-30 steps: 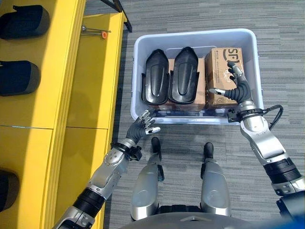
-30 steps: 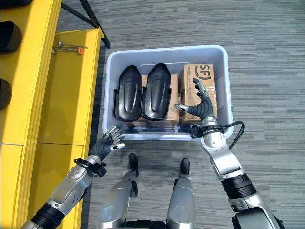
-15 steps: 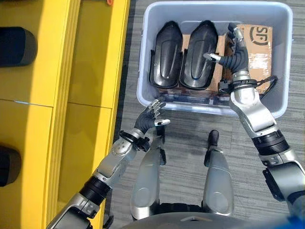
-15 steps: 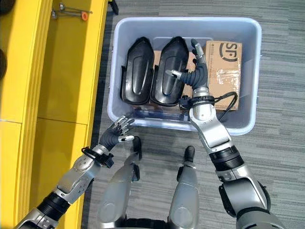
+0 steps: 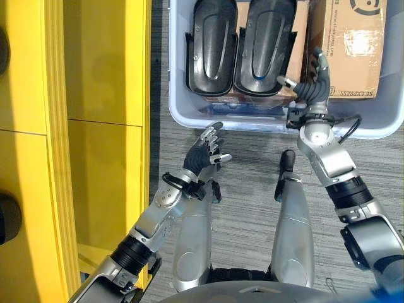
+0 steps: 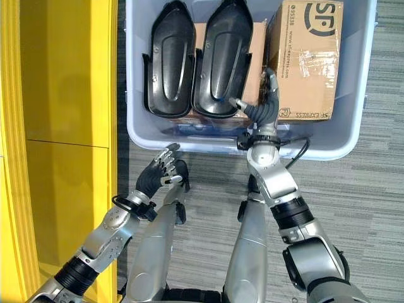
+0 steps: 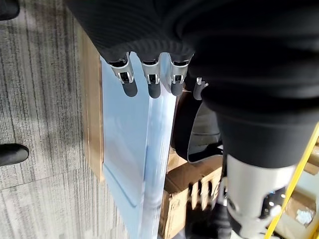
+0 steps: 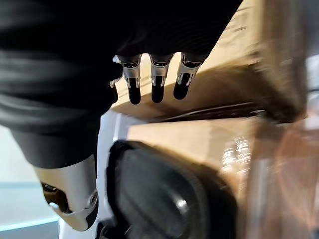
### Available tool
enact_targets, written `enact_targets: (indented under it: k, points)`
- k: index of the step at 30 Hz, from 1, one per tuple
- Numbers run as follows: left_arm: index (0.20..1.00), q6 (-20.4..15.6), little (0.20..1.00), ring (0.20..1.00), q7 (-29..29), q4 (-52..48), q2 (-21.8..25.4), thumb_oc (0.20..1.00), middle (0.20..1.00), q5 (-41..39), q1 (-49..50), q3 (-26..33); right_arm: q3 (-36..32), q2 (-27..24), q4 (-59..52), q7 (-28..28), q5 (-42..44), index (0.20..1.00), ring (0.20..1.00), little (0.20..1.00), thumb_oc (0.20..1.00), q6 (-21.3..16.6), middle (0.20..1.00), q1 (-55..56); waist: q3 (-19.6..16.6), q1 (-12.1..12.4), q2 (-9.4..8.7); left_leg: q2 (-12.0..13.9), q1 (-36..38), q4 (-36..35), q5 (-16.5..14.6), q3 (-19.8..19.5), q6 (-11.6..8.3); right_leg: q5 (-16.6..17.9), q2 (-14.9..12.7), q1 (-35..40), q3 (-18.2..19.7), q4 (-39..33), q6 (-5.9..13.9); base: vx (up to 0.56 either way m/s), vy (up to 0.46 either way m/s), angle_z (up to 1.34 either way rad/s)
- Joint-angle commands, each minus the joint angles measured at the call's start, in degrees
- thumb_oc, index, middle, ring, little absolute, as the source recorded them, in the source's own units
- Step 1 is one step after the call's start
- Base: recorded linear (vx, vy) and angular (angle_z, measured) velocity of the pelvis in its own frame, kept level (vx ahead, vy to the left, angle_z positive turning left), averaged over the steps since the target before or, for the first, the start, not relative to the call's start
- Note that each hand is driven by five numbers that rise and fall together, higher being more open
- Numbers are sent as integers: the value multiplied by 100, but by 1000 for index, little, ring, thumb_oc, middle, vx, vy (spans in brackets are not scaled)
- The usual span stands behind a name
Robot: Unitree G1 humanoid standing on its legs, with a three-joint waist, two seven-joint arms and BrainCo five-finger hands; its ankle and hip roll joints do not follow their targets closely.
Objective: Move parts from the plastic box to the shelf.
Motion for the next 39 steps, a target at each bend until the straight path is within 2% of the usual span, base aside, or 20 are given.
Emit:
enact_targets:
  k: [1, 2, 7, 13, 16, 19, 21, 24, 27, 28, 31, 34, 39]
  points:
    - [1000, -464, 1000, 1000, 148, -534, -70, 1000, 1000, -181, 128, 30, -174, -63, -448, -22, 41, 1000, 1000, 1000, 1000, -619, 1000, -125, -185, -74, 138, -247, -213, 1076, -1282, 178, 103, 432, 440, -28, -251, -652, -442, 0, 47, -5]
    - [1000, -514, 1000, 1000, 125, -555, -133, 1000, 1000, -192, 180, -1, -117, -4, -498, 61, -100, 1000, 1000, 1000, 1000, -633, 1000, -2, -185, -97, 181, -254, -217, 1243, -1473, 157, 69, 245, 439, -69, -170, -471, -421, 1, 40, -6]
    - [1000, -505, 1000, 1000, 113, -534, -175, 1000, 1000, -199, 164, 27, 35, -9, -542, 184, -482, 1000, 1000, 1000, 1000, -678, 1000, -114, -185, -93, 260, -255, -564, 1493, -1534, 172, 81, 186, 436, -450, -100, -220, -469, 13, 25, 2]
    - [1000, -640, 1000, 1000, -45, -394, -189, 1000, 1000, -319, 169, 42, 224, -129, -589, -109, -1355, 1000, 1000, 1000, 1000, -728, 1000, -469, -185, -47, 333, -246, -834, 1640, -1553, 181, 93, 145, 443, -751, -45, -18, -493, -5, 30, 2]
    - [1000, -753, 1000, 1000, -131, -353, -223, 1000, 1000, -316, 219, -10, 181, -232, -812, -254, -1899, 1000, 1000, 1000, 1000, -1153, 1000, -669, -185, -32, 395, -276, -871, 1659, -1560, 180, 96, 142, 422, -804, -6, 20, -470, 19, 75, 3]
    - [1000, -827, 1000, 1000, -99, -322, -257, 1000, 1000, -331, 263, -37, 176, -244, -1250, -401, -2265, 1000, 1000, 1000, 1000, -1277, 1000, -620, -185, -65, 427, -289, -844, 1668, -1579, 200, 91, 139, 415, -808, 46, 44, -452, 31, 70, 0]
    - [1000, -879, 1000, 1000, -109, -301, -276, 1000, 1000, -351, 283, -39, 185, -246, -1508, -353, -2358, 1000, 1000, 1000, 1000, -1196, 1000, -568, -185, -84, 444, -300, -827, 1669, -1590, 213, 86, 135, 412, -804, 71, 42, -446, 24, 58, 0]
    - [1000, -955, 1000, 1000, -179, -212, -240, 1000, 1000, -413, 344, -26, 340, -222, -1498, -406, -2132, 1000, 1000, 1000, 1000, -914, 1000, -598, -185, -60, 473, -309, -837, 1712, -1614, 215, 97, 103, 396, -810, 83, 83, -466, 13, 26, 1]
    - [1000, -945, 1000, 1000, -287, -163, -208, 1000, 1000, -440, 342, -2, 391, -187, -1360, -493, -1934, 1000, 1000, 1000, 1000, -863, 1000, -622, -185, -28, 475, -318, -879, 1757, -1623, 197, 107, 93, 380, -831, 70, 124, -467, 6, -20, 1]
    - [1000, -945, 1000, 1000, -376, -117, -183, 1000, 1000, -428, 353, -10, 412, -131, -1141, -607, -1496, 1000, 1000, 1000, 1000, -609, 1000, -611, -185, 0, 464, -323, -908, 1786, -1631, 164, 116, 91, 370, -843, 51, 149, -470, 14, -56, 5]
    - [1000, -957, 1000, 1000, -415, -49, -170, 1000, 1000, -398, 338, -31, 409, -98, -633, -735, -1163, 1000, 1000, 1000, 1000, -724, 1000, -739, -185, 57, 469, -317, -951, 1828, -1646, 136, 128, 65, 361, -858, 12, 192, -491, 18, -47, 5]
    - [1000, -936, 1000, 1000, -440, 7, -167, 1000, 1000, -417, 262, -38, 207, -117, -185, -533, -722, 1000, 1000, 1000, 1000, -980, 1000, -902, -185, 113, 502, -319, -1017, 1875, -1665, 119, 145, 10, 351, -927, -36, 315, -507, 26, -40, 2]
    - [1000, -825, 1000, 1000, -433, 13, -177, 1000, 1000, -373, 242, -7, 170, -87, -173, -201, -429, 1000, 1000, 1000, 1000, -894, 1000, -943, -185, 144, 493, -319, -1107, 1942, -1679, 92, 147, -36, 351, -1009, -65, 414, -528, 8, -15, 0]
